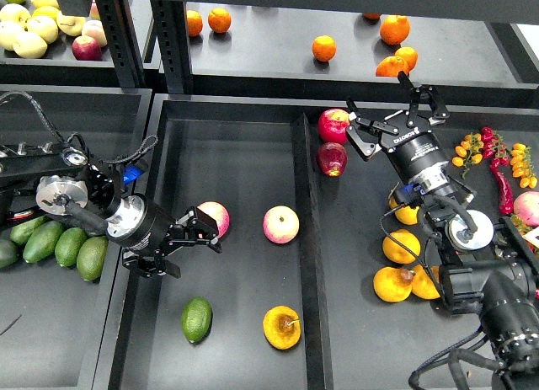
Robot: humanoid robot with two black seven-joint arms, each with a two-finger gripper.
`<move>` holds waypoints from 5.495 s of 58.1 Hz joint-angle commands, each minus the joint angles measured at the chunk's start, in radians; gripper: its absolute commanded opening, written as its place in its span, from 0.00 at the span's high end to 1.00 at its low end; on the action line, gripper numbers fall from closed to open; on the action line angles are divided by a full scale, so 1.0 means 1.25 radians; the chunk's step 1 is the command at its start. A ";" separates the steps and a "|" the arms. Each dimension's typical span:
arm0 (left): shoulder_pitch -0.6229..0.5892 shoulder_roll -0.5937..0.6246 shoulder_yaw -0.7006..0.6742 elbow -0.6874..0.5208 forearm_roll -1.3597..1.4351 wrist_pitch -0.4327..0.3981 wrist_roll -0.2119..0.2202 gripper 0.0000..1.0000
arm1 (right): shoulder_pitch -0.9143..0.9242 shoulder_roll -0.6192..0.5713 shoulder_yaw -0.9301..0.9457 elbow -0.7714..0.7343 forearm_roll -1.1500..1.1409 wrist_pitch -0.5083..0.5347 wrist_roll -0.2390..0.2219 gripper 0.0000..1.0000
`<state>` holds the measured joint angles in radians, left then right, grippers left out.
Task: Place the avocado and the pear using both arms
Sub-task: 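Move the left gripper toward the green avocado in the middle compartment, then lower the left gripper onto the green avocado and close it, then carry the avocado with the left gripper into the avocado bin, then open the left gripper to release the avocado in the bin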
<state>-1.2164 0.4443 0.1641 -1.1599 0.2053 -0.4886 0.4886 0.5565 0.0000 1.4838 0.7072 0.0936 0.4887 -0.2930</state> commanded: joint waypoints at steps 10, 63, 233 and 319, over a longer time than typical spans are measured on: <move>0.050 -0.062 0.018 0.028 0.081 0.000 0.000 0.12 | -0.002 0.000 0.001 -0.009 0.000 0.000 0.000 0.01; 0.173 -0.219 0.000 0.257 0.254 0.000 0.000 0.15 | -0.011 0.000 0.002 -0.015 0.000 0.000 0.000 0.01; 0.136 -0.039 -0.201 0.241 0.292 0.000 0.000 0.58 | -0.039 0.000 0.002 -0.012 0.000 0.000 0.000 0.01; 0.310 0.146 -0.536 0.253 0.279 0.000 0.000 0.01 | -0.037 0.000 0.002 -0.007 0.000 0.000 0.000 0.01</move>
<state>-0.8351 0.6338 -0.3645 -0.8461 0.5711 -0.4887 0.4890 0.5094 0.0000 1.4857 0.6944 0.0950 0.4887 -0.2927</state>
